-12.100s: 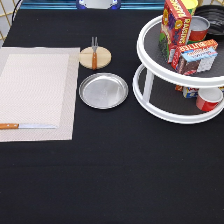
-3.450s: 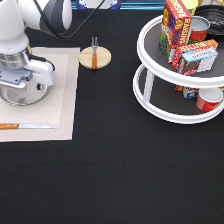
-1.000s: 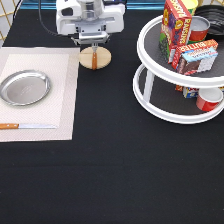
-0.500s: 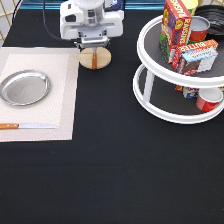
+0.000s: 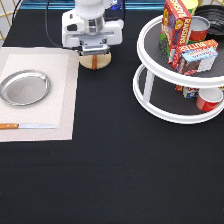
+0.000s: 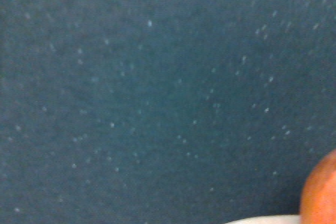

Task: Arrange plate and fork

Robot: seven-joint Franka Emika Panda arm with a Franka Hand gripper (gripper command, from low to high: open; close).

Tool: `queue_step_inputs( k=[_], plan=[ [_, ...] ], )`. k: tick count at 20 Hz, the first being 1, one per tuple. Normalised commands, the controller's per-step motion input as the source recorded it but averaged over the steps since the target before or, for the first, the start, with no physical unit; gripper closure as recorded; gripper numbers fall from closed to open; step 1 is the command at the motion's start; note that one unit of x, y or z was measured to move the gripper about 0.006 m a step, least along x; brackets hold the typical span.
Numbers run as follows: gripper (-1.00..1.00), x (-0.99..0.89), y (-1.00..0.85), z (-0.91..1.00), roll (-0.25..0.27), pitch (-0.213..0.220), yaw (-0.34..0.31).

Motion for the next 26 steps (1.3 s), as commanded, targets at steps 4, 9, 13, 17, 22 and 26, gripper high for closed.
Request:
queue_step_inputs(
  k=[4,9,13,17,22,26],
  plan=[
    [-1.00,-0.26,0.18,-0.33,0.000,-0.066,0.000],
    [-1.00,-0.07,0.10,-0.11,0.000,-0.056,0.000],
    [-1.00,-0.04,-0.04,-0.13,0.002,-0.042,0.000],
    [-1.00,-0.13,-0.04,-0.29,0.003,-0.049,-0.002],
    [1.00,-0.15,0.00,-0.28,0.000,-0.042,-0.004],
    [1.00,-0.09,0.00,-0.19,0.000,-0.031,0.000]
  ],
)
